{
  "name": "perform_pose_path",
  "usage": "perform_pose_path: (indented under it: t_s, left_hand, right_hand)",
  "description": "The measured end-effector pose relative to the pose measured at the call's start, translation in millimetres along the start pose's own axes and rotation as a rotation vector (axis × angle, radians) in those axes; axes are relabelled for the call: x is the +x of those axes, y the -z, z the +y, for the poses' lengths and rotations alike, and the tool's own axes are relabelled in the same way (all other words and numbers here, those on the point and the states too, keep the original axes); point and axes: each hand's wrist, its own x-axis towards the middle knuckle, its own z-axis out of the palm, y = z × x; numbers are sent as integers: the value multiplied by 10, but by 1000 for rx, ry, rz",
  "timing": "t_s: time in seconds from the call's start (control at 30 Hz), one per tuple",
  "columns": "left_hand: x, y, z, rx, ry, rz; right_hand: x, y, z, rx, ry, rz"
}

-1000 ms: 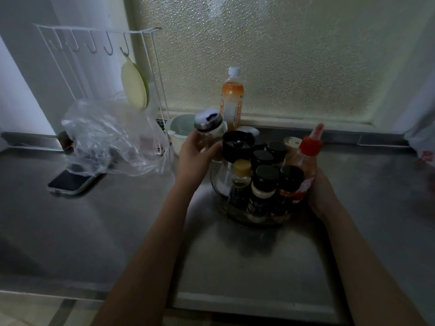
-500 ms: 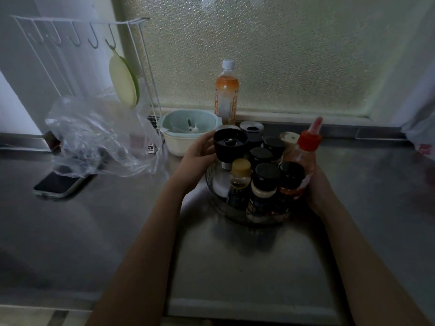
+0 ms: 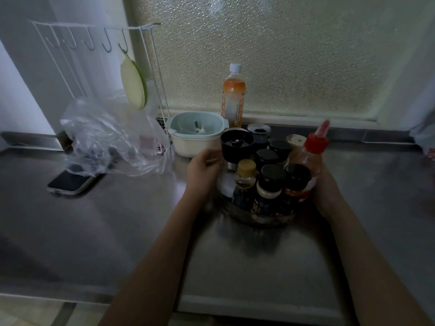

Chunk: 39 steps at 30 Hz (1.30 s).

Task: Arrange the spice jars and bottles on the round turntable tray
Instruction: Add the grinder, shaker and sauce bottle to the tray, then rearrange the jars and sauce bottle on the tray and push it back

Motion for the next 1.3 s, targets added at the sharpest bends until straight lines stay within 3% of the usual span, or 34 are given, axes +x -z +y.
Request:
perform_pose_path:
  t_s: [0.07,0.13,0.37,0.57,0.8,1.03,1.13,1.3]
  left_hand:
    - [42,71,-26,32,5,147]
    - [60,122,21,-70,56,185]
    - [34,-9,-6,-163,130,-110]
    - [56,29,-3,-129,165,-115]
    - [67,106,-15,-60,160,-120]
    - [86,124,-40,-33,159,-97]
    - [29,104,136,-141,134,-103]
    - [-42,143,366,-392,38,-417]
  right_hand:
    - [-12,17,-11,116,-14,-8]
    - [15,37,-15,97,-6,26]
    - [53,55,36,-84,109,101]
    - [45,114,56,-256,207,93]
    - [41,156,70,-136,96,1]
    - [-79,142,13,-168,101,26]
    - [-122,76,-66,-212,215,126]
    - [-434,-94,-391,-231,596,241]
